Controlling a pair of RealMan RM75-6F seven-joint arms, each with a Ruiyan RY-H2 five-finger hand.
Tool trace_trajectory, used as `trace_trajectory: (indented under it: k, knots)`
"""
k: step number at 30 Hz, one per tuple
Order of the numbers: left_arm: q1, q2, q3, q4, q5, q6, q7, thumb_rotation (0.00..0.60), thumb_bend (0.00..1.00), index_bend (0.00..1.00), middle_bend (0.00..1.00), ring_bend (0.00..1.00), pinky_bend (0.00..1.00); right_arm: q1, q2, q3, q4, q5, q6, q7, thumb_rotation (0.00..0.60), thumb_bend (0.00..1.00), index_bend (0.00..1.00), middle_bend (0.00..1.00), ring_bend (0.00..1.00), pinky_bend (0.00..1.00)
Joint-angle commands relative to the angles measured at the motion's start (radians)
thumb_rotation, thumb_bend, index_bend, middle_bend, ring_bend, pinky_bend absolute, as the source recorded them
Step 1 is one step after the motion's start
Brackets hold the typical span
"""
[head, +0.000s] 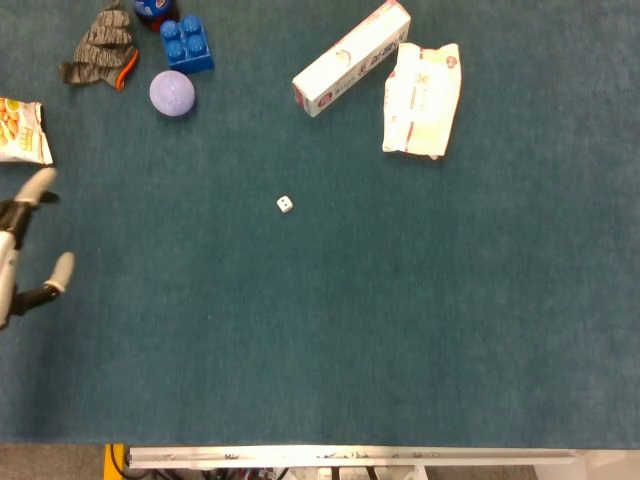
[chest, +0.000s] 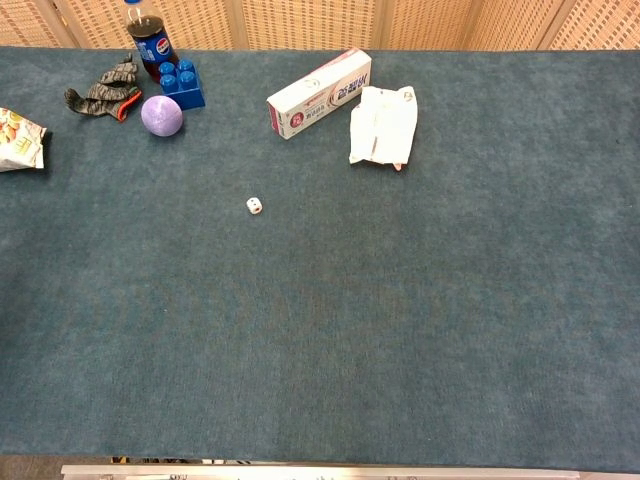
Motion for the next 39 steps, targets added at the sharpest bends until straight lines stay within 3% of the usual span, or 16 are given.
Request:
trace_trajectory:
  k: [1, 4, 7, 9, 13, 18, 24, 33, 39]
  knots:
    - [-0.054, 0.02, 0.0, 0.018, 0.034, -0.057, -0.027, 0.6, 0.36, 0.11, 0.51, 0.49, 0.63, 0.005, 0.006, 0.008, -0.011, 0.002, 0.001, -0.01, 0.6, 0.34, 0.29, 0.36, 0.31, 0.35]
    - [-0.107, 0.018, -0.006, 0.047, 0.069, -0.105, -0.034, 0.6, 0.36, 0.14, 0.6, 0.59, 0.76, 0.008, 0.012, 0.012, -0.022, 0.0, 0.004, -0.017, 0.6, 0.34, 0.29, 0.36, 0.31, 0.35]
    - [-0.167, 0.018, -0.007, 0.065, 0.085, -0.179, -0.033, 0.6, 0.37, 0.16, 0.7, 0.71, 0.81, 0.009, 0.018, 0.012, -0.029, 0.001, 0.0, -0.02, 0.6, 0.34, 0.29, 0.36, 0.31, 0.35]
    - [-0.21, 0.021, -0.004, 0.066, 0.092, -0.24, -0.037, 0.6, 0.42, 0.17, 0.76, 0.77, 0.83, 0.008, 0.019, 0.011, -0.03, 0.003, -0.003, -0.022, 0.6, 0.34, 0.29, 0.36, 0.31, 0.35]
    - [-0.29, 0.016, 0.002, 0.078, 0.091, -0.36, -0.037, 0.6, 0.63, 0.19, 0.84, 0.85, 0.85, 0.006, 0.02, 0.01, -0.03, 0.006, -0.004, -0.02, 0.6, 0.34, 0.29, 0.36, 0.31, 0.35]
    - [-0.381, -0.007, 0.005, 0.094, 0.066, -0.5, -0.011, 0.599, 0.71, 0.19, 0.88, 0.89, 0.87, 0.005, 0.02, 0.009, -0.025, 0.012, -0.009, -0.017, 0.6, 0.34, 0.29, 0.37, 0.31, 0.35]
    - [-0.459, -0.054, -0.006, 0.118, 0.001, -0.615, 0.015, 0.6, 0.73, 0.18, 0.91, 0.92, 0.89, 0.006, 0.015, 0.006, -0.021, 0.016, -0.019, -0.017, 0.6, 0.34, 0.29, 0.37, 0.31, 0.35]
    - [-0.531, -0.125, -0.018, 0.165, -0.111, -0.725, 0.07, 0.592, 0.73, 0.15, 0.91, 0.93, 0.9, 0.003, 0.013, 0.003, -0.014, 0.021, -0.024, -0.011, 0.6, 0.34, 0.29, 0.37, 0.31, 0.35]
    - [-0.547, -0.152, -0.003, 0.15, -0.142, -0.735, 0.124, 0.538, 0.73, 0.18, 0.91, 0.93, 0.9, -0.004, 0.013, 0.001, -0.004, 0.025, -0.022, 0.004, 0.6, 0.34, 0.29, 0.37, 0.31, 0.35]
